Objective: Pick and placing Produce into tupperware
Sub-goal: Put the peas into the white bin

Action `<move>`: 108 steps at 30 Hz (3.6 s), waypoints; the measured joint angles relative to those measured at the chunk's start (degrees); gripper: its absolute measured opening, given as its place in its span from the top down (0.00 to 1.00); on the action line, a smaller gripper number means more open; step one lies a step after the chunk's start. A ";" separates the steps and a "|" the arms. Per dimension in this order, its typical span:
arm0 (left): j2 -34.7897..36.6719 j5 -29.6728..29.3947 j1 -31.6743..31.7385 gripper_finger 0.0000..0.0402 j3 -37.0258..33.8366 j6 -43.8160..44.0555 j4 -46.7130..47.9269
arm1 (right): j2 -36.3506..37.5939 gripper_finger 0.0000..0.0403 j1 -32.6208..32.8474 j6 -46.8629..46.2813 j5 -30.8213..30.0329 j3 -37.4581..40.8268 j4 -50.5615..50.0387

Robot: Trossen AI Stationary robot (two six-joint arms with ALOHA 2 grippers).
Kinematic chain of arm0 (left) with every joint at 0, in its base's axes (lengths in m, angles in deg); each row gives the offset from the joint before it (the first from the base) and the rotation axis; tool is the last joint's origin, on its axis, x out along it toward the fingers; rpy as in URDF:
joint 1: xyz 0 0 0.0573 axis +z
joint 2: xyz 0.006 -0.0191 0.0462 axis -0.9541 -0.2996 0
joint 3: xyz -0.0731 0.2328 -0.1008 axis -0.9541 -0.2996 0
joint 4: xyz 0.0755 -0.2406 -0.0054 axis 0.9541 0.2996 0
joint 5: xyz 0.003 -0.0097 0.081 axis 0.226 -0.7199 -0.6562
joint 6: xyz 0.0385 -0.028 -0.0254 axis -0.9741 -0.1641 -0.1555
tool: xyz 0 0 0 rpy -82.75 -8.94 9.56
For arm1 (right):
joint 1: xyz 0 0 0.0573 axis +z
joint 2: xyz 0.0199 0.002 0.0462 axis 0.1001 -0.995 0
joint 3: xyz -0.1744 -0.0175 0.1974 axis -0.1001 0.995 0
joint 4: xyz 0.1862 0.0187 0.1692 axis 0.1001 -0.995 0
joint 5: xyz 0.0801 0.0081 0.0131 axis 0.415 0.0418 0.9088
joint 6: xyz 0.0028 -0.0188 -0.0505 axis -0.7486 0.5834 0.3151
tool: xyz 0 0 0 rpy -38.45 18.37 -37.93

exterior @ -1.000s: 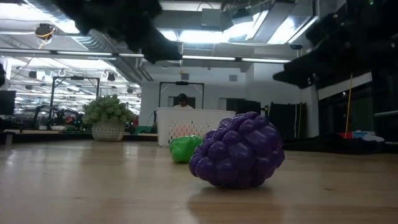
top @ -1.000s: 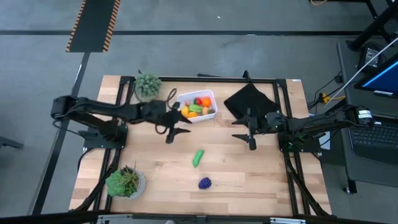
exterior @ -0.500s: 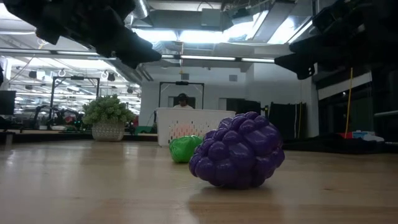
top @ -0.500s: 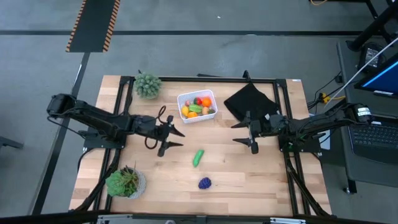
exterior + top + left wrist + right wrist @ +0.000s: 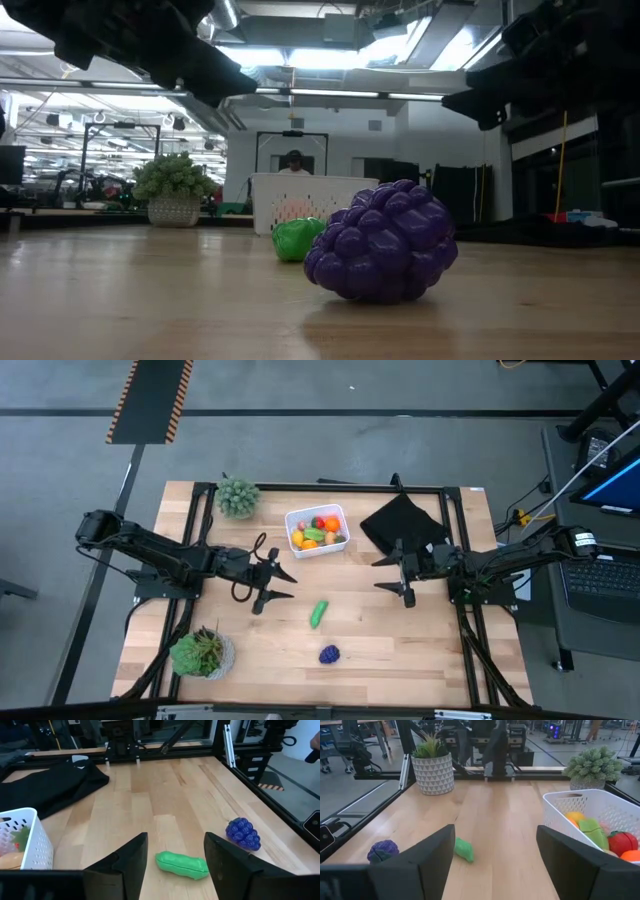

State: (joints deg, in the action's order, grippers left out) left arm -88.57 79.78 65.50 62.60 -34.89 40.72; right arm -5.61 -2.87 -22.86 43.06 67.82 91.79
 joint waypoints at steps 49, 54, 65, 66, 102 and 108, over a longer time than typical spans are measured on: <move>-42.89 -31.46 -12.95 0.52 60.55 59.24 68.86 | -0.02 0.30 7.23 -3.16 -0.04 -0.02 -3.55; -45.96 -29.09 -15.05 0.52 63.13 63.12 71.81 | -0.02 0.30 8.28 -3.15 -0.05 -0.04 -4.26; -46.86 -29.57 -15.10 0.52 63.14 61.05 72.28 | -0.02 0.30 8.59 -3.19 -0.04 -0.04 -4.53; -46.86 -29.48 -15.08 0.52 63.14 60.30 72.23 | -0.02 0.30 8.59 -3.19 -0.04 -0.04 -4.53; -49.63 -27.89 -15.36 0.28 63.10 60.91 69.48 | -0.04 0.30 8.59 -4.50 0.02 -0.04 -4.58; -49.86 -27.98 -14.93 0.28 63.10 62.83 69.48 | -0.04 0.30 8.59 -4.59 0.02 -0.04 -4.57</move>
State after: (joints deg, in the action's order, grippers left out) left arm -138.43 51.81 50.56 125.70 27.93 110.20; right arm -5.66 5.72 -27.44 43.08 67.77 87.21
